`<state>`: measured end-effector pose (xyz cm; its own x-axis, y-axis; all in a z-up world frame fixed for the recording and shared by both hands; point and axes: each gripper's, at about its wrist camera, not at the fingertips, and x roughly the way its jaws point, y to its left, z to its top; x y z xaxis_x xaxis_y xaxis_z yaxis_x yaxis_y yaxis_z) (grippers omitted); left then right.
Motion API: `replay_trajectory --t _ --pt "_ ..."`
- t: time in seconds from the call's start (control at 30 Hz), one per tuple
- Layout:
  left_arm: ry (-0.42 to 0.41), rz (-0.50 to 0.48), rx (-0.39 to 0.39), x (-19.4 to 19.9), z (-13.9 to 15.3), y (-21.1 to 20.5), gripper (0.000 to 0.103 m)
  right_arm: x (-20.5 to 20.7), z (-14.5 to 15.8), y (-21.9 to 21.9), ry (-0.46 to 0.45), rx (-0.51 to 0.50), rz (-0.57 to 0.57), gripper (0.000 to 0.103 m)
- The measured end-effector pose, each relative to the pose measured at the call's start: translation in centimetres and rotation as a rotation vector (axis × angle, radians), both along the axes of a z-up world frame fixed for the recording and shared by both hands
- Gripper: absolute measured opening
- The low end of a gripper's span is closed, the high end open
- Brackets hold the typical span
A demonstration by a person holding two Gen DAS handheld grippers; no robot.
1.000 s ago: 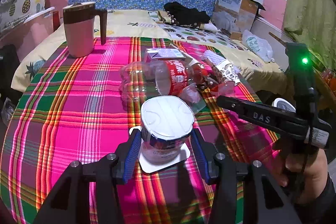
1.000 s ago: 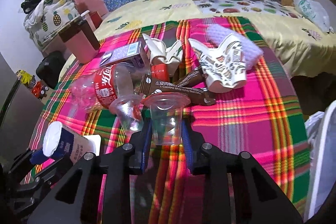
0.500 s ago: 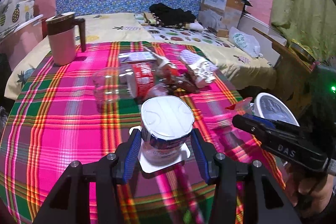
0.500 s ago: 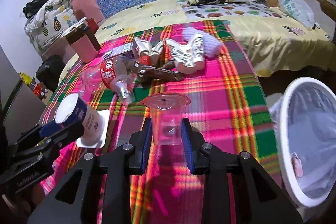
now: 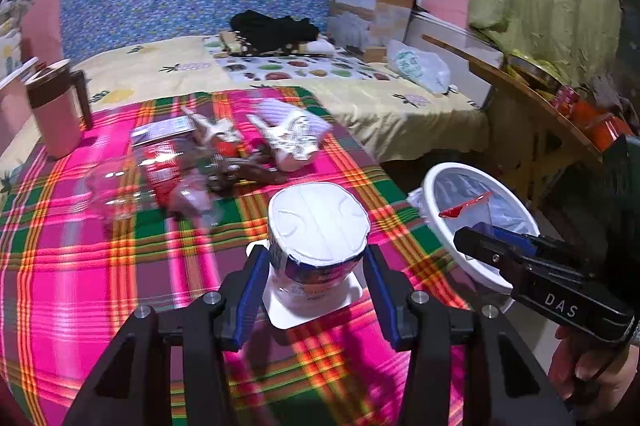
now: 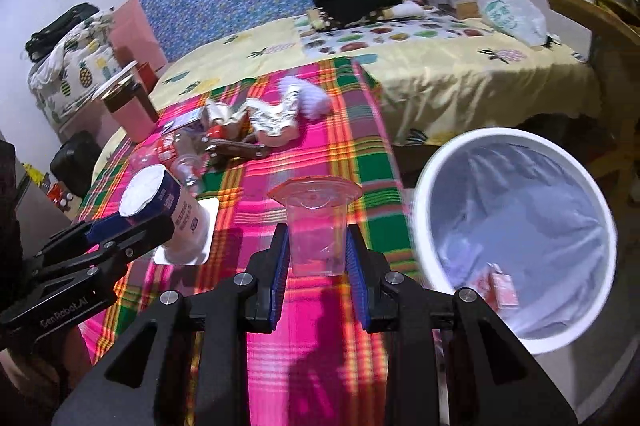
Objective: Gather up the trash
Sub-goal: 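Carry both cups over the bin and open both grippers to drop them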
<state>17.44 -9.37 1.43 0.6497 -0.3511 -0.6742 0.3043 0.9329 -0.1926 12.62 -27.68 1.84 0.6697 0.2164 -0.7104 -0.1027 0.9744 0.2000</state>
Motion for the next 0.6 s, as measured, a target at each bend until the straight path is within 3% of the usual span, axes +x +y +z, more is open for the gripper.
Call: replay_trajectory --t 0.6 --pt "0.001 -0.239 -0.033 1.7 0.4 -10.6 0.049 -1.9 -0.8 -8.0 0.002 -0.002 -0.186 0.029"
